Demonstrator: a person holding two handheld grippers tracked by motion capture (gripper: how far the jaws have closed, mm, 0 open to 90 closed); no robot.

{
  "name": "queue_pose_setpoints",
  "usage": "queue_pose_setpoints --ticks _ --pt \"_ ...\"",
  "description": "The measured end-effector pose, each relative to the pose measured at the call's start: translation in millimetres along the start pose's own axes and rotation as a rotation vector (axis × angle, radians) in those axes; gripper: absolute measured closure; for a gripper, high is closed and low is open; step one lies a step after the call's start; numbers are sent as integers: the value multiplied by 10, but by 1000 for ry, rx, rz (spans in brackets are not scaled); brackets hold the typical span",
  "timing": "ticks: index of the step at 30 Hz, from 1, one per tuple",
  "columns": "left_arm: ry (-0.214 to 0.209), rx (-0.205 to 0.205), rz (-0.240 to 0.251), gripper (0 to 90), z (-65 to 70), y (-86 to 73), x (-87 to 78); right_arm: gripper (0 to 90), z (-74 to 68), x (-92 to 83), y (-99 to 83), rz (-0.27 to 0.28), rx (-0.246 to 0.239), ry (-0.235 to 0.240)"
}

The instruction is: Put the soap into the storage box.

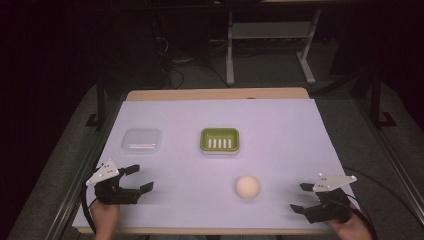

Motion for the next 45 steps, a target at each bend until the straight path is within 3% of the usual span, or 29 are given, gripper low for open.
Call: queue_pose_setpoints --ticks 7,15,29,45 --pt "5 35 -22 132 40 20 24 214 -76 27 60 -5 -22 12" --pt "11 10 0 132 17 19 0 227 -105 73 87 -24 -35 15" --pt "10 17 0 132 15 17 0 226 -179 128 217 -14 -66 40" --pt "7 12 0 132 20 12 -10 226 -201 230 440 -49 -107 65"
Point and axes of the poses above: each handheld gripper's, and its own axes: x roughly forward along the jaws, y roughly out of its top, z roughly to its right, the point moved 3 cm from there along x, roughly forward along the jaws, and after that the axes turned 14 degrees about x, right-handed, at the moved point
